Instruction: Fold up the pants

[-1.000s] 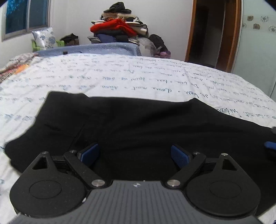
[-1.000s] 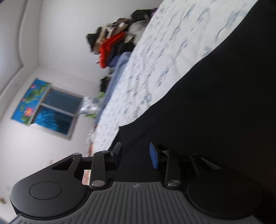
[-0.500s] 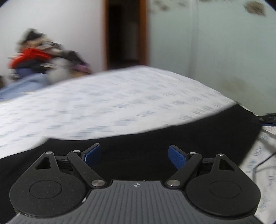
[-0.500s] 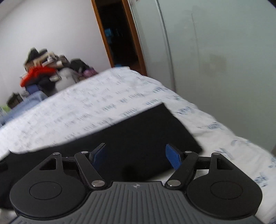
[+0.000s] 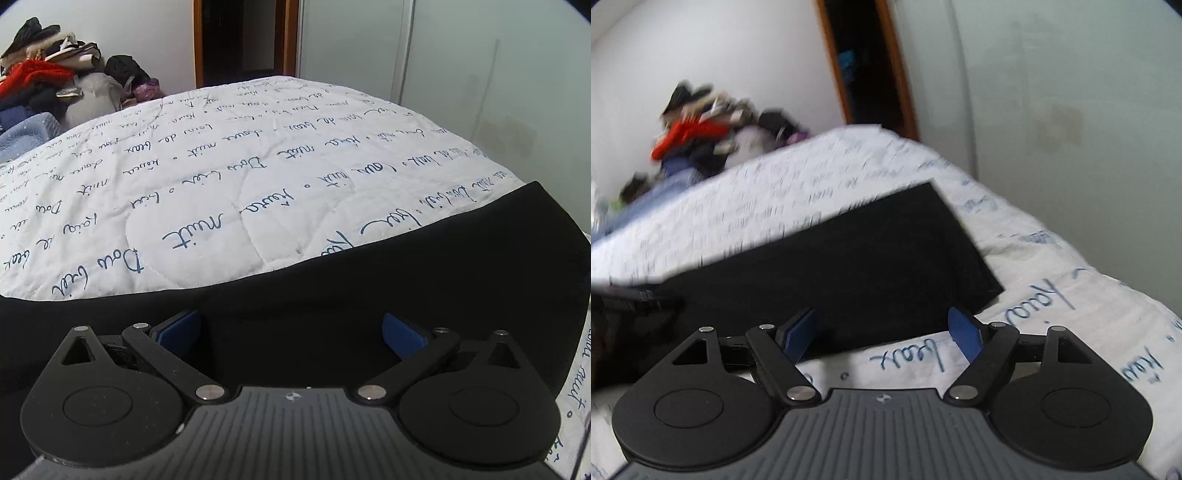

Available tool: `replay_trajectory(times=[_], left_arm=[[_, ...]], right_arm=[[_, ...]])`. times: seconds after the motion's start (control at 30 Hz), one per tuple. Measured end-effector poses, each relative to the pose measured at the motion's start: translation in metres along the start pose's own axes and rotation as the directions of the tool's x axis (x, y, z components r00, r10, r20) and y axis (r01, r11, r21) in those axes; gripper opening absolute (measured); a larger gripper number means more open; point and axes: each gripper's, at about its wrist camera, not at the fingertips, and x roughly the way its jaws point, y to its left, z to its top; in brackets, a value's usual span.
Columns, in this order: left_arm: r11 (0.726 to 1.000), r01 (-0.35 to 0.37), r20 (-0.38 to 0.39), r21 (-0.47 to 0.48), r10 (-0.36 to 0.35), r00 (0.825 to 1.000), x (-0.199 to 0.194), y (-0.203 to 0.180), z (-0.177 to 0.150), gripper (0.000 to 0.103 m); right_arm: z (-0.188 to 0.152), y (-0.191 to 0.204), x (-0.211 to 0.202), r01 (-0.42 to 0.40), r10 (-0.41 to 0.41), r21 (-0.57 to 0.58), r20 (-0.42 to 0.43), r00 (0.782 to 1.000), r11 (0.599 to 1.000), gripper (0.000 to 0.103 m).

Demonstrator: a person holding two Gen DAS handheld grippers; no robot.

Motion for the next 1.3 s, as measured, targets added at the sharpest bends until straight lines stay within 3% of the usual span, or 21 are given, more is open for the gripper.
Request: replay_trajectory(times=[0.03,0.07,0.1,0.2,0.27,0.33,0.4,0.47,0.6,0.73,0.93,1.0,1.07,1.13,1.2,1.23,1.27,1.3], left_arm=[[1.0,0.0,0.004,-0.012,0.0,1.0,-0.004,0.0,0.001,0.102],[1.0,-0.011,0.014,-0.026,0.011,1.0,-0.011,0.0,0.002,0.092],[0.999,-0.018,0.025,-0.038,0.018,1.0,-0.02,-0.001,0.003,0.089],[0.999,0.05,0.114,-0.009,-0.049,0.992,-0.046,-0.008,0.003,0.093],[0.997,0.057,0.13,0.048,-0.063,0.989,-0.051,-0.017,-0.001,0.098],[0.995,0.071,0.072,0.074,-0.077,0.994,-0.039,-0.022,-0.006,0.098],[0.996,0.083,-0.006,0.043,-0.083,0.997,-0.021,-0.02,-0.015,0.101],[0.995,0.081,0.058,0.053,-0.084,0.995,-0.02,-0.019,-0.025,0.103],[0.995,0.077,0.102,0.058,-0.083,0.991,-0.02,-0.02,-0.031,0.103],[0.995,0.097,0.116,0.04,-0.101,0.988,-0.022,-0.016,-0.033,0.103],[0.993,0.12,0.13,0.014,-0.121,0.984,-0.024,-0.011,-0.034,0.102],[0.992,0.123,0.131,0.011,-0.123,0.984,-0.024,-0.01,-0.034,0.102],[0.992,0.123,0.131,0.011,-0.123,0.984,-0.024,-0.01,-0.034,0.102],[0.992,0.122,0.131,0.012,-0.123,0.984,-0.024,-0.01,-0.034,0.102],[0.992,0.124,0.132,0.01,-0.124,0.983,-0.024,-0.01,-0.034,0.102],[0.992,0.124,0.133,0.009,-0.124,0.983,-0.025,-0.009,-0.034,0.102],[0.992,0.125,0.133,0.008,-0.125,0.983,-0.025,-0.009,-0.034,0.102],[0.992,0.126,0.133,0.007,-0.125,0.983,-0.025,-0.009,-0.034,0.102]], right_arm=[[0.0,-0.005,-0.008,0.004,-0.005,0.046,0.032,0.999,0.999,0.079],[0.0,-0.011,-0.016,0.006,-0.012,0.1,0.062,0.998,0.995,0.079],[0.0,-0.019,-0.023,-0.001,-0.012,0.154,0.084,0.996,0.988,0.079],[0.004,-0.044,-0.025,-0.042,0.025,0.299,0.063,0.998,0.953,0.079],[0.007,-0.058,-0.013,-0.068,0.062,0.385,0.028,0.998,0.921,0.079],[0.008,-0.076,-0.001,-0.123,0.132,0.521,0.02,0.991,0.845,0.08],[0.009,-0.091,0.008,-0.18,0.182,0.62,0.06,0.981,0.764,0.081],[0.013,-0.1,0.013,-0.202,0.201,0.682,0.082,0.976,0.703,0.084],[0.021,-0.11,0.024,-0.264,0.269,0.754,0.121,0.956,0.601,0.102],[0.021,-0.112,0.028,-0.365,0.36,0.77,0.188,0.914,0.523,0.102],[-0.002,-0.107,0.021,-0.424,0.43,0.781,0.223,0.875,0.458,0.101],[-0.001,-0.098,0.021,-0.429,0.475,0.772,0.189,0.86,0.469,0.101],[0.005,-0.092,0.023,-0.41,0.467,0.752,0.154,0.871,0.517,0.101],[0.007,-0.098,0.023,-0.428,0.437,0.764,0.212,0.874,0.483,0.101],[0.005,-0.112,0.022,-0.429,0.334,0.782,0.297,0.894,0.452,0.1],[0.002,-0.116,0.024,-0.431,0.317,0.797,0.316,0.894,0.422,0.1],[0.003,-0.114,0.028,-0.44,0.336,0.796,0.315,0.888,0.416,0.1],[0.008,-0.106,0.029,-0.425,0.352,0.775,0.277,0.894,0.468,0.1]])
